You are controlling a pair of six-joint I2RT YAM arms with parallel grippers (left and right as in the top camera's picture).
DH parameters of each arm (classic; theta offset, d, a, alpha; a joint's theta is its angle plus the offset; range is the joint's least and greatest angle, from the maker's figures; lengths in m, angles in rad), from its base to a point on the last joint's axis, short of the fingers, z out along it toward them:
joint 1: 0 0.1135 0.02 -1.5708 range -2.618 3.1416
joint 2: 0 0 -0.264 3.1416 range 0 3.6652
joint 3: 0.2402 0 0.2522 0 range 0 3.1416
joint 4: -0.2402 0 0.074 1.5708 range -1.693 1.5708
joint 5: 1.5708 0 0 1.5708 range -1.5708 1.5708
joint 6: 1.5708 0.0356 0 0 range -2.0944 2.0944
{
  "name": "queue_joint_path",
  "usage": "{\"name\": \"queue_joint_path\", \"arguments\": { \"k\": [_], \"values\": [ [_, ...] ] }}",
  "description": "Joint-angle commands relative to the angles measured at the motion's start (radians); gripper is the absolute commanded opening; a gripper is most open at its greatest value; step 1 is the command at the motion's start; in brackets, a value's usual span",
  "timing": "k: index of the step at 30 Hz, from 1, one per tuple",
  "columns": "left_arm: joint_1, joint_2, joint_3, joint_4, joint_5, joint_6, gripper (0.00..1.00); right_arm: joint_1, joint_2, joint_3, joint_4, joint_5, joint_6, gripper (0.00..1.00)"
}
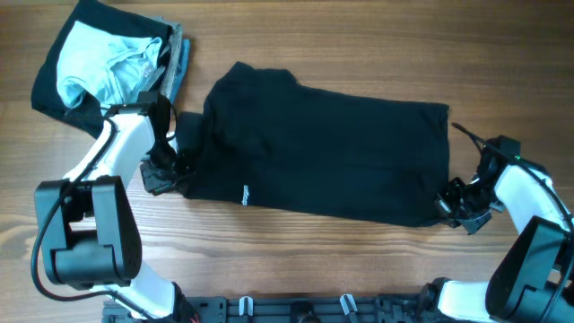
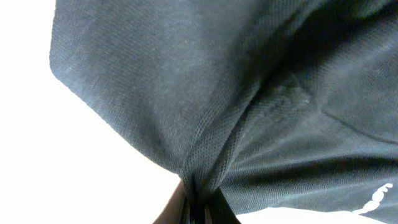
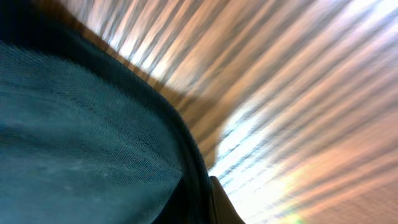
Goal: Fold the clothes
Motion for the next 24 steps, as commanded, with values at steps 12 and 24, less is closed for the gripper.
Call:
{"name": "queue_joint_path", "arguments": {
  "k": [12,24],
  "values": [
    [-0.001,-0.127,-0.048,-0.206,0.045,-0.060,0.44,-0.018,-0.020,0.182,-0.069,0.100,-0.065,0.57],
    [-0.158,-0.063,0.284,0.451,0.271,0.300,0.63,-0.014,-0.108,0.432,0.005,-0.289,-0.246,0.65]
  ]
}}
